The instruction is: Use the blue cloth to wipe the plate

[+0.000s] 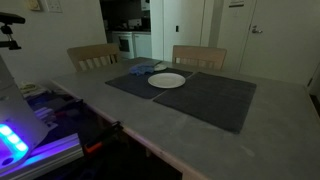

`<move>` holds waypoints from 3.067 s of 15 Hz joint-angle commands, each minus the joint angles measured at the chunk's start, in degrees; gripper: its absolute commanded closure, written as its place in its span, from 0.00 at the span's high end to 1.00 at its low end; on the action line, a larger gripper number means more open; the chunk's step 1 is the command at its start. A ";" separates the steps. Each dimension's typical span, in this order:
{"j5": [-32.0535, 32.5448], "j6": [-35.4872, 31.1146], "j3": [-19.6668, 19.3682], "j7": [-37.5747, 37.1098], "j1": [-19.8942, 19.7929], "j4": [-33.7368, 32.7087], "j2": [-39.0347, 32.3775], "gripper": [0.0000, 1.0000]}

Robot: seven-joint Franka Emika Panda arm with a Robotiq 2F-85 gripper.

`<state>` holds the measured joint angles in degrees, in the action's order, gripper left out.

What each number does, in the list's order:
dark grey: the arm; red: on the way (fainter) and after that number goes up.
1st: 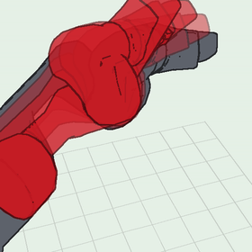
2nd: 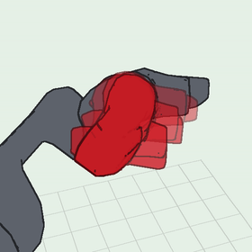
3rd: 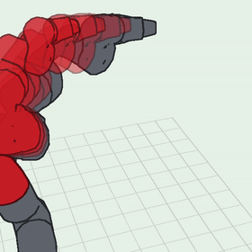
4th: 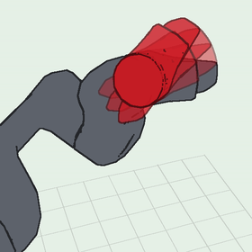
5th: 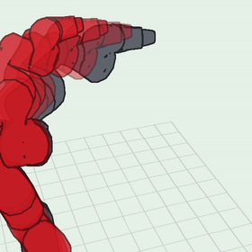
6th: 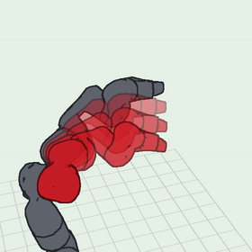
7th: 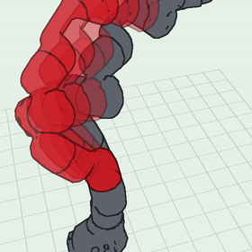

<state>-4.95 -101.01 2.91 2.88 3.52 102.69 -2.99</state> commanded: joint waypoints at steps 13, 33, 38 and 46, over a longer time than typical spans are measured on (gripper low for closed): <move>0.50 -10.09 2.90 -4.73 3.60 -2.94 -13.95 1.00; 0.03 -22.89 2.78 -13.94 6.30 -1.86 -22.00 1.00; 1.42 -32.07 1.90 -19.37 7.68 0.79 -23.81 1.00; 1.45 -32.88 0.62 -22.43 7.98 -0.08 -30.46 1.00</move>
<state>-3.90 -133.40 4.69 -18.47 10.68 103.02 -31.68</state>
